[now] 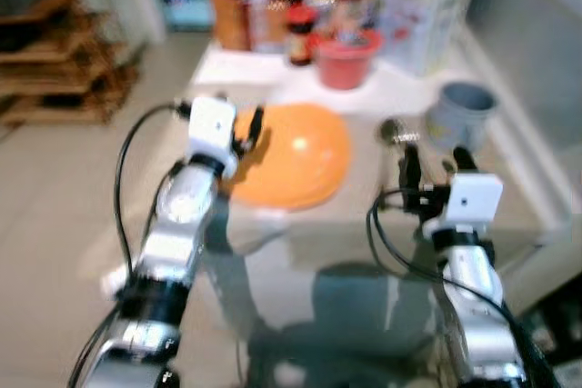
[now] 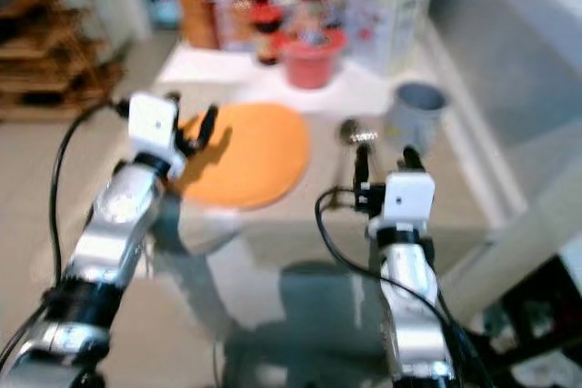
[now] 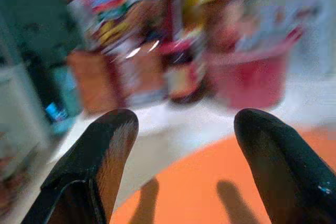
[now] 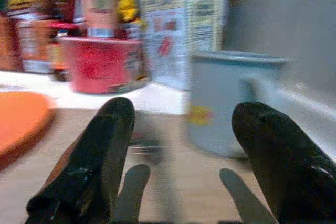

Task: Setting the table

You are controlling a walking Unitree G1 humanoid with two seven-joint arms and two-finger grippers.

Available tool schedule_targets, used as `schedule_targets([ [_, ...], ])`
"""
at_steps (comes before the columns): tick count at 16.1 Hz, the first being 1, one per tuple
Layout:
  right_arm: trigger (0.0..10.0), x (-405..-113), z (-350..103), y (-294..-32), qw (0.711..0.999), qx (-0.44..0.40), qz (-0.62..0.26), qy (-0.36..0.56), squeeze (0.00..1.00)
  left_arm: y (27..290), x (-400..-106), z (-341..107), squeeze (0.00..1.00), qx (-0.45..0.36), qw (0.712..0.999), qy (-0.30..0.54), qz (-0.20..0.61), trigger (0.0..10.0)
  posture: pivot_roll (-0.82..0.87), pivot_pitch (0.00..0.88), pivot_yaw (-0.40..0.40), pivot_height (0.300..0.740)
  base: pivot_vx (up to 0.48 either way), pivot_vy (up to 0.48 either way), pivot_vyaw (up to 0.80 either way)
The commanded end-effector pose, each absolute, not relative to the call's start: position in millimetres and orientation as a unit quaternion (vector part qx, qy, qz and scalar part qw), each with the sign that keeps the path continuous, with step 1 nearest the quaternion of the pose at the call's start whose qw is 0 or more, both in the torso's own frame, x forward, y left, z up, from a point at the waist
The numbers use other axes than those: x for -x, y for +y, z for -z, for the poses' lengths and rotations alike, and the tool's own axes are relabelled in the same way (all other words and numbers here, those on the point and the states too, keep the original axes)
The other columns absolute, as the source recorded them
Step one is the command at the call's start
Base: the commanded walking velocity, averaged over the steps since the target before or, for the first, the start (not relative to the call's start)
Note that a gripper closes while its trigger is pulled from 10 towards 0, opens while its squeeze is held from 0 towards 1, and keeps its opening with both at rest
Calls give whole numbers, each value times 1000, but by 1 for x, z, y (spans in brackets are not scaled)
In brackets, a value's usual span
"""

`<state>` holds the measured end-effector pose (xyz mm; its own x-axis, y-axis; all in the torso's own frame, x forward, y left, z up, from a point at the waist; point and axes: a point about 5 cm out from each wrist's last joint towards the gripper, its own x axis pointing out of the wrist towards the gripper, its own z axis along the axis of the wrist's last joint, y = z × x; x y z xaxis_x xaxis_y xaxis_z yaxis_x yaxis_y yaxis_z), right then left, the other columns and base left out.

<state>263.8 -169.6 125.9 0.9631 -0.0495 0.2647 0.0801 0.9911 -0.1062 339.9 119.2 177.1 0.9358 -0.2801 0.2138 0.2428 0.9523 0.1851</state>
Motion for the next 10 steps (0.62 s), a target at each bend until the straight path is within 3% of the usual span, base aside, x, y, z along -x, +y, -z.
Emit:
schedule_targets([
  [1,10000,-263,-123,-170,990,57,33,-123,0,128,-341,-181,0,-90,982,-121,112,10000,10,0,18,740,0,0,0],
  [7,10000,-262,-122,-170,991,56,28,-120,0,156,-368,-200,0,-82,991,-33,99,10000,14,0,19,740,0,0,0],
  [8,10000,-262,-122,-170,991,56,28,-119,0,160,-371,-199,0,-82,992,5,101,10000,14,0,23,740,0,0,0],
  [10,10000,-262,-122,-170,991,54,27,-120,0,172,-374,-188,0,-6,988,118,104,10000,16,0,24,740,0,0,0],
])
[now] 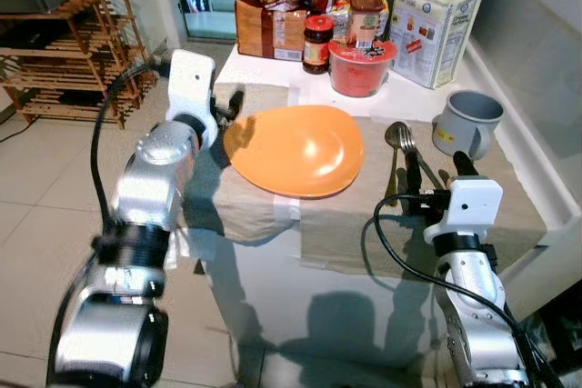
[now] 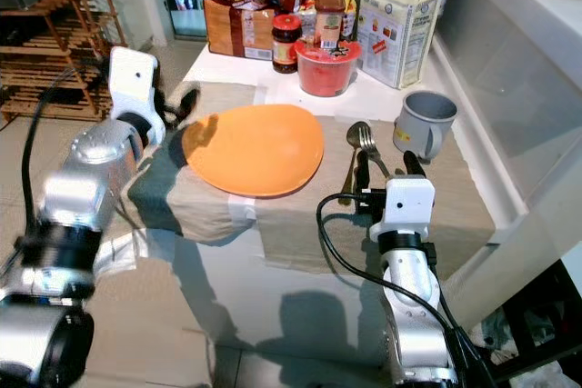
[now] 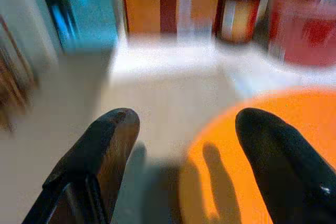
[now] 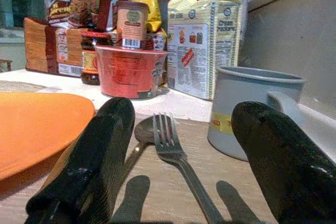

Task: Setting the table

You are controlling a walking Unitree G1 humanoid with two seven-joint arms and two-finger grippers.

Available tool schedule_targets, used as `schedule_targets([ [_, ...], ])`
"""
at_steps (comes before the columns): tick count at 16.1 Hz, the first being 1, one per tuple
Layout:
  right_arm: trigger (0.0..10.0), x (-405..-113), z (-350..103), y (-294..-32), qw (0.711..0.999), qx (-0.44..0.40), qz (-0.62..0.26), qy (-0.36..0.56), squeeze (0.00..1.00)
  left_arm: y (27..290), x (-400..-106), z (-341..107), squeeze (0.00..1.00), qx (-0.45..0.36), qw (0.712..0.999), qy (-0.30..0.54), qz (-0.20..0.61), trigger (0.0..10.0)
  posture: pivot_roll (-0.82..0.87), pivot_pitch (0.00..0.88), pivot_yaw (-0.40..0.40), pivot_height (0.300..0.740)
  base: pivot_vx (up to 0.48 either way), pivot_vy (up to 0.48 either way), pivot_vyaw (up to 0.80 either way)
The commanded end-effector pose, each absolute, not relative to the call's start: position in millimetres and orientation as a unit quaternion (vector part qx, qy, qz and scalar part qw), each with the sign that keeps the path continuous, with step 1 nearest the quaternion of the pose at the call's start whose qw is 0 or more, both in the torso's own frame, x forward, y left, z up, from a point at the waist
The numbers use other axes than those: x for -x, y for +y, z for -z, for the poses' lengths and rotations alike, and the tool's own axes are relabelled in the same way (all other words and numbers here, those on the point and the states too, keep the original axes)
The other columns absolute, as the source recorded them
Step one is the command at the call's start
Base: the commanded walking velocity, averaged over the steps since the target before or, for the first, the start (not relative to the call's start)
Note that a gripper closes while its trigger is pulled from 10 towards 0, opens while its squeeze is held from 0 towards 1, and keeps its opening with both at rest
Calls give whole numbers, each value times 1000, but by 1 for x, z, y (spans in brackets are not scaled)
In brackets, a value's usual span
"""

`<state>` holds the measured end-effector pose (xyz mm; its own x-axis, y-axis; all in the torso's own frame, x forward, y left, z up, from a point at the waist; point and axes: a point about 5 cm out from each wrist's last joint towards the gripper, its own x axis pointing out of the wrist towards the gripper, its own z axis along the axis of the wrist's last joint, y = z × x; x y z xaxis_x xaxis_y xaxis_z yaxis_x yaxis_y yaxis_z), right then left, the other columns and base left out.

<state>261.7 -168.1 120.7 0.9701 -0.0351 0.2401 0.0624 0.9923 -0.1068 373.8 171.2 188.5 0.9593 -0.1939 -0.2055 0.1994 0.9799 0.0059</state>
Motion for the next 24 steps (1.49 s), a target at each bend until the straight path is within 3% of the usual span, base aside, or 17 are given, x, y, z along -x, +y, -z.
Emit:
schedule_targets([
  [1,10000,-261,-122,-171,991,54,26,-119,0,175,-373,-182,0,31,981,156,108,10000,13,0,25,740,0,0,0],
  [9,10000,-261,-117,-176,992,56,26,-107,0,180,-372,-199,0,115,958,213,157,10000,17,0,23,740,0,0,0],
  [18,10000,-259,-115,-175,993,53,24,-100,0,186,-363,-191,0,112,945,252,178,10000,16,0,22,740,0,0,0],
  [24,10000,-258,-114,-175,994,53,25,-98,0,174,-358,-174,0,148,926,279,207,10000,5,0,22,740,0,0,0],
])
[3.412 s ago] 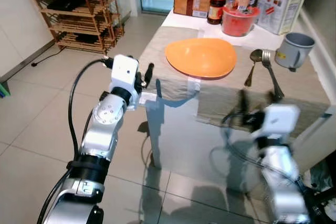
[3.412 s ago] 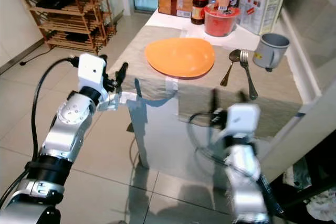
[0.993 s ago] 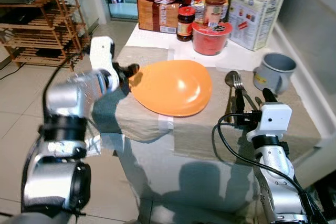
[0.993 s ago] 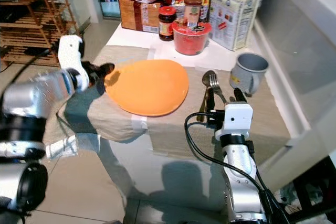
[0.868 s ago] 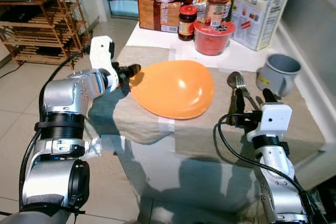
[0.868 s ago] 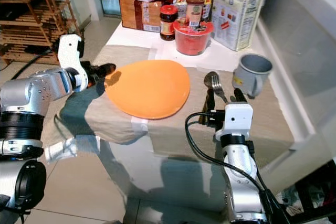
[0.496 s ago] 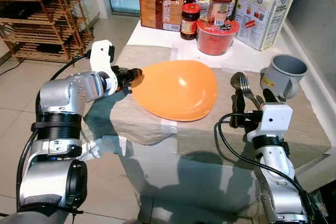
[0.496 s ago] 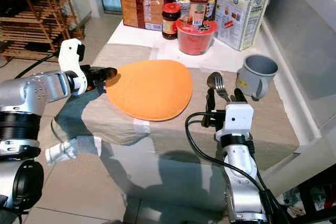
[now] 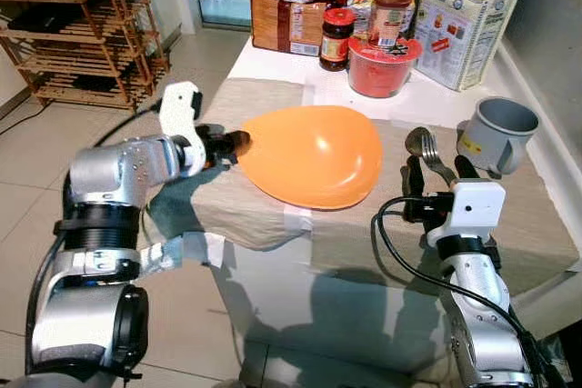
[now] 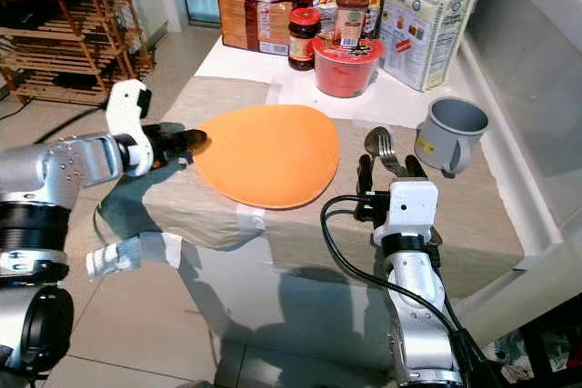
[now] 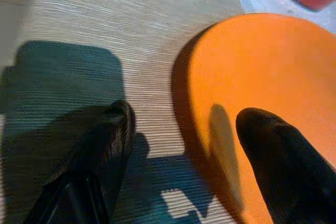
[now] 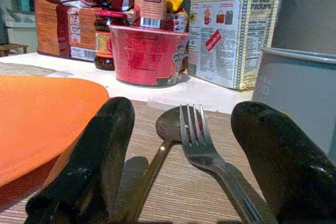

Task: Setting the table

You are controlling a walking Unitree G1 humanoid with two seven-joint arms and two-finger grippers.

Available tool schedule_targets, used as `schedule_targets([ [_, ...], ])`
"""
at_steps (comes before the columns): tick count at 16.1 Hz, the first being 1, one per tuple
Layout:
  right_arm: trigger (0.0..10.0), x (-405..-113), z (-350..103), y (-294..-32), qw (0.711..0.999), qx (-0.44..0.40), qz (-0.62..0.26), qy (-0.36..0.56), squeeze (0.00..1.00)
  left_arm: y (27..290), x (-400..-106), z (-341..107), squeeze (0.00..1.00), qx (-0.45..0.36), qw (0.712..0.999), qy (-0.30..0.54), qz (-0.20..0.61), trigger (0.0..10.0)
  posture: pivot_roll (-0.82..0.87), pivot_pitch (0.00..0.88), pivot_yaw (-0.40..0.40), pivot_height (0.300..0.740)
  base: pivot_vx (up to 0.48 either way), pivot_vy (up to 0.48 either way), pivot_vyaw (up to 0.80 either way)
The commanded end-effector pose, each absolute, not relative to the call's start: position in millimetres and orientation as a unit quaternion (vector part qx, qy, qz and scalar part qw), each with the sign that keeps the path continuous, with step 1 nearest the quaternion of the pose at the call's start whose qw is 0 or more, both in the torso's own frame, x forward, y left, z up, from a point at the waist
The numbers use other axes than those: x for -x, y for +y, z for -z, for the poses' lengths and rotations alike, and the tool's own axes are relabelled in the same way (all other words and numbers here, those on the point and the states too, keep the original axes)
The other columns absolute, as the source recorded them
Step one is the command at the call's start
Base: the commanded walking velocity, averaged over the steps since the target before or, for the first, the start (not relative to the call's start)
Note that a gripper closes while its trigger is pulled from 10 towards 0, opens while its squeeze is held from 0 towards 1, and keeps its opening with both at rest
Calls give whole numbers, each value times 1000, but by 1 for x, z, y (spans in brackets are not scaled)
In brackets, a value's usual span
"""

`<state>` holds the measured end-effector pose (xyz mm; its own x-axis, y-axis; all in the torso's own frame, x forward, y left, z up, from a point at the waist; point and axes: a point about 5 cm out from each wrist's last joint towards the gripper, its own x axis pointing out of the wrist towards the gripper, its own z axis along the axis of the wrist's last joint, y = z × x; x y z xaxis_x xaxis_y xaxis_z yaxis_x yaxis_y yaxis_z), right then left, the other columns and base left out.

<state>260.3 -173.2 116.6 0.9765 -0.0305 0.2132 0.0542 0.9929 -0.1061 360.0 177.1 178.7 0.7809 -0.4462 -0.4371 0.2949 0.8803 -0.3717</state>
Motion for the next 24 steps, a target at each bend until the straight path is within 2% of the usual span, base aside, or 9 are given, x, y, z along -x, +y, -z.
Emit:
schedule_targets([
  [1,10000,-258,-114,-175,993,53,25,-98,0,169,-358,-172,0,173,919,276,221,10000,0,0,23,740,0,0,0],
  [6,10000,-257,-114,-176,994,53,26,-97,0,156,-358,-172,0,207,910,257,253,10000,-5,0,24,740,0,0,0],
  [12,10000,-258,-114,-175,994,54,24,-95,0,150,-352,-143,0,152,912,285,253,10000,-5,0,19,740,0,0,0],
  [13,10000,-258,-113,-175,994,54,24,-94,0,150,-350,-133,0,144,911,294,251,0,-4,0,19,740,0,0,0],
  [16,10000,-259,-113,-175,994,53,23,-94,0,148,-348,-121,0,154,906,302,253,0,-7,0,18,740,0,0,0],
  [21,10000,-259,-114,-175,994,54,23,-93,0,139,-352,-123,0,264,884,276,270,0,-8,0,16,740,0,0,0],
  [24,10000,-259,-113,-175,994,53,23,-92,0,140,-358,-141,0,322,875,225,284,0,-8,0,17,740,0,0,0],
])
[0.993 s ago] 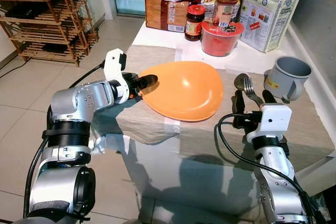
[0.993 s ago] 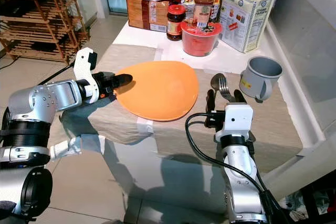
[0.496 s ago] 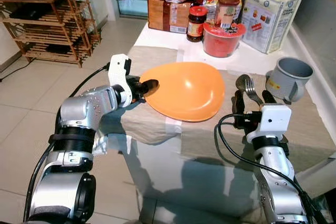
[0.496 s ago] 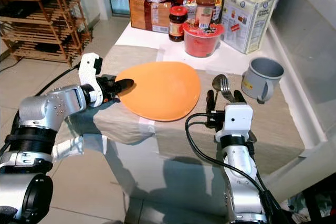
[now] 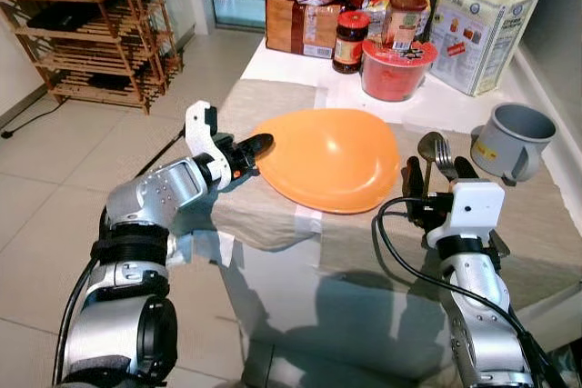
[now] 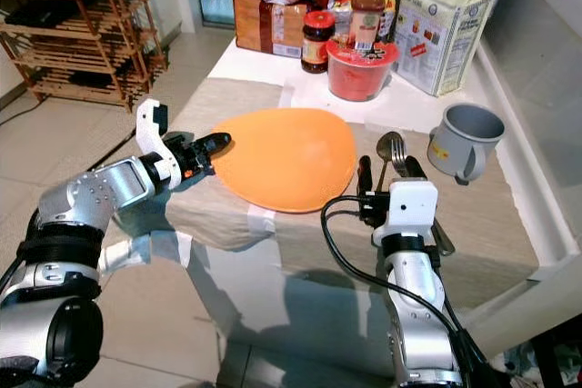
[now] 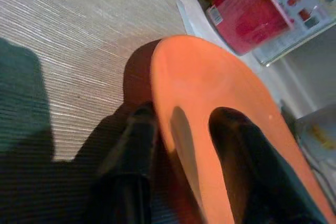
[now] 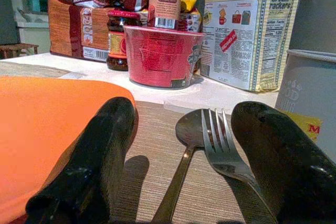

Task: Setting the table

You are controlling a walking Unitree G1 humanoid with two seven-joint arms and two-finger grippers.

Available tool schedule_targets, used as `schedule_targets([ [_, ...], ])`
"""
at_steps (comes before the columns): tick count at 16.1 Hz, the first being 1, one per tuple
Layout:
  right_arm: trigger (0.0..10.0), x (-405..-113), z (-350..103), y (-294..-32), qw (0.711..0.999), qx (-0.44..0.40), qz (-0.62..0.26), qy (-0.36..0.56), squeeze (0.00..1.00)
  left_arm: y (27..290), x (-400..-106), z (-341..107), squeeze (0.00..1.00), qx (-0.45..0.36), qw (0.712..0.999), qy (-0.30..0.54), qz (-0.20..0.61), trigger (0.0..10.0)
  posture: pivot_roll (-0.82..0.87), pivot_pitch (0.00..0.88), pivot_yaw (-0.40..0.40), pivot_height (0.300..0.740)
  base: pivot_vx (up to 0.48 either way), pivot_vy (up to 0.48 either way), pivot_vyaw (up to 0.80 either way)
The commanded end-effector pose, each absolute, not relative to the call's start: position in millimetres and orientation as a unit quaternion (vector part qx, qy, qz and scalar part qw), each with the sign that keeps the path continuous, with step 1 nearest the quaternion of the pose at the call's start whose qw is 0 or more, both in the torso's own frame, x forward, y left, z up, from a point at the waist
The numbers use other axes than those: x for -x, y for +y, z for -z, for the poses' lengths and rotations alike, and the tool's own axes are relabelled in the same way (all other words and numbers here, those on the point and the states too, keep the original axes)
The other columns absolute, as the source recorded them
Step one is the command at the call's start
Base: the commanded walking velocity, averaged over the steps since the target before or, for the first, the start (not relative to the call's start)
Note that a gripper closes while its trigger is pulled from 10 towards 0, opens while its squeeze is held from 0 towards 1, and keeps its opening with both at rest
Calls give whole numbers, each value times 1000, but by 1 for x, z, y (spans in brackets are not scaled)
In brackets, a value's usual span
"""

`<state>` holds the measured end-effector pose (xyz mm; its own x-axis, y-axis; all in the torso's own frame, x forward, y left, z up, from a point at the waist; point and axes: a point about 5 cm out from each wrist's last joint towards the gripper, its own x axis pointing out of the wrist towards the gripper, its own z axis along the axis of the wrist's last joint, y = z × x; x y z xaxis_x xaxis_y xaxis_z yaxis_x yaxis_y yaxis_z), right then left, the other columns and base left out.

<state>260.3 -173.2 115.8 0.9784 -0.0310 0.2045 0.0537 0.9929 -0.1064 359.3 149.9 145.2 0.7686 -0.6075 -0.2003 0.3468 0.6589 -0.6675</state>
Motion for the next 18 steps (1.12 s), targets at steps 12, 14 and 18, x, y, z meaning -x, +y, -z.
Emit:
schedule_targets([
  [12,10000,-258,-110,-174,994,52,24,-88,0,162,-371,-167,0,369,889,122,243,0,-5,0,23,740,0,0,0],
  [14,10000,-258,-110,-174,994,52,24,-88,0,165,-372,-170,0,375,891,109,232,0,-4,0,22,740,0,0,0],
  [18,10000,-257,-109,-174,995,51,23,-85,0,166,-372,-178,0,334,911,77,230,0,-3,0,19,740,0,0,0],
])
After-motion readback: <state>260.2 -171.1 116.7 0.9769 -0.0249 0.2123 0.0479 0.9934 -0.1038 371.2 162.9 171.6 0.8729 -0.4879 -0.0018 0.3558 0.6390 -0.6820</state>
